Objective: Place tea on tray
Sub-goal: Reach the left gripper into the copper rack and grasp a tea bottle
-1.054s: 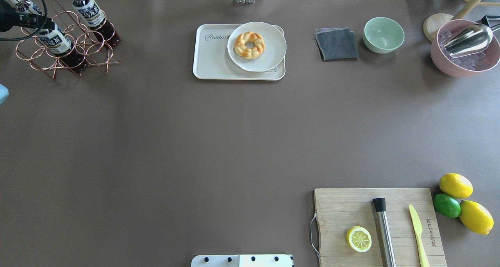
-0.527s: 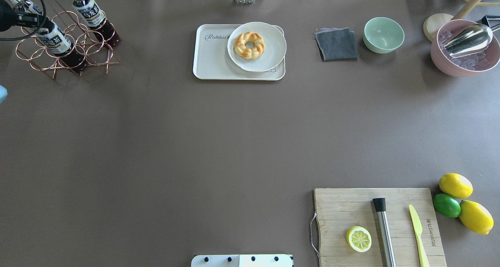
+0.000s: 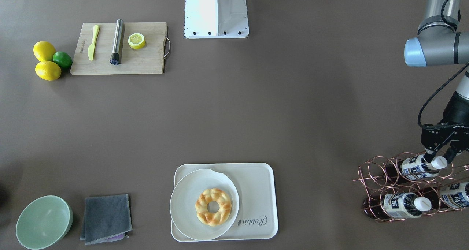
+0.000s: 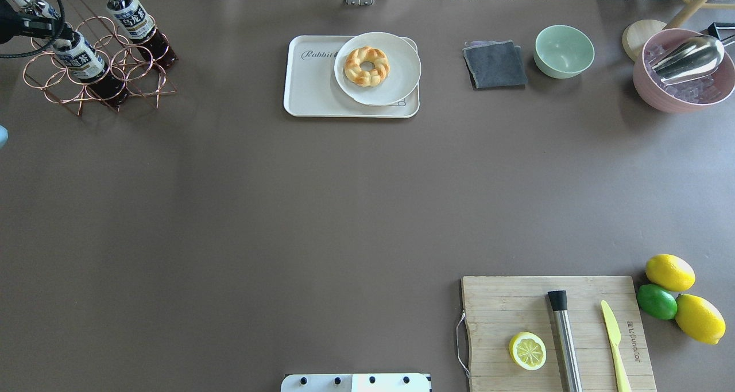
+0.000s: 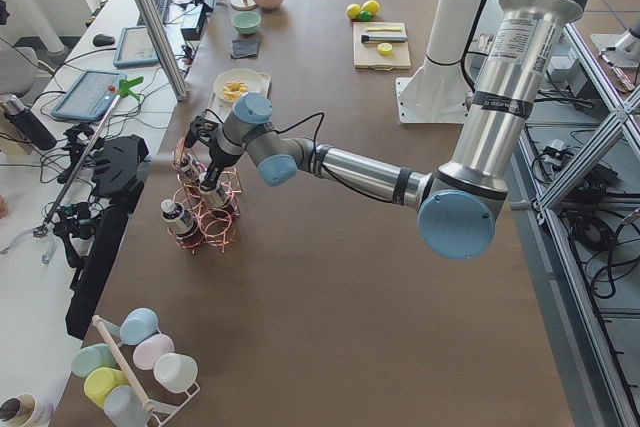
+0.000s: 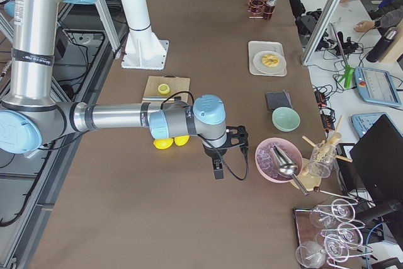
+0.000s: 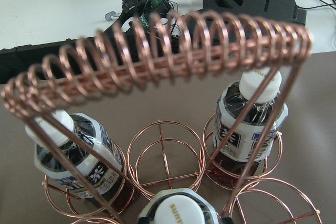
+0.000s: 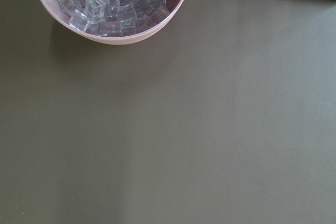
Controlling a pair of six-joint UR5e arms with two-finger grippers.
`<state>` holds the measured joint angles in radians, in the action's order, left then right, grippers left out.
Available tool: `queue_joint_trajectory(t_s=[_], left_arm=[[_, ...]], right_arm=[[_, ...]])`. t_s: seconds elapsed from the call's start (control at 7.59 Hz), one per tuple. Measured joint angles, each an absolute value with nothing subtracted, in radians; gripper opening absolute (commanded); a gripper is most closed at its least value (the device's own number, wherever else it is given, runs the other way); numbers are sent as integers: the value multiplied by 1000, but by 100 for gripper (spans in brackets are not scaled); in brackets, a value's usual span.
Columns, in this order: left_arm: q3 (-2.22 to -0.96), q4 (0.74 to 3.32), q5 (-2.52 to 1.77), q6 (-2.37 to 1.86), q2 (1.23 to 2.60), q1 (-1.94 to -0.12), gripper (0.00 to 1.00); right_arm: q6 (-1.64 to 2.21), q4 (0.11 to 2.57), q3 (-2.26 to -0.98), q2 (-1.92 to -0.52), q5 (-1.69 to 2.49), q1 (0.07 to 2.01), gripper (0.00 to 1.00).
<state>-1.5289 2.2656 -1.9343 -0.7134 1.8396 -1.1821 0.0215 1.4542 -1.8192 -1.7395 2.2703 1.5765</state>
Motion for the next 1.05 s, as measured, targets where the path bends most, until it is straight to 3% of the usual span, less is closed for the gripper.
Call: queue_joint_trajectory(t_s=[0.66, 1.05], left_arm=[[-1525, 2263, -1933, -709, 1843, -1184, 54], [-1519, 2261, -1922, -707, 1849, -1183, 41]], right_arm=[[20, 1454, -1819, -1741, 2270, 1577, 100], [18, 1454, -1811, -1741, 2270, 1577, 100]])
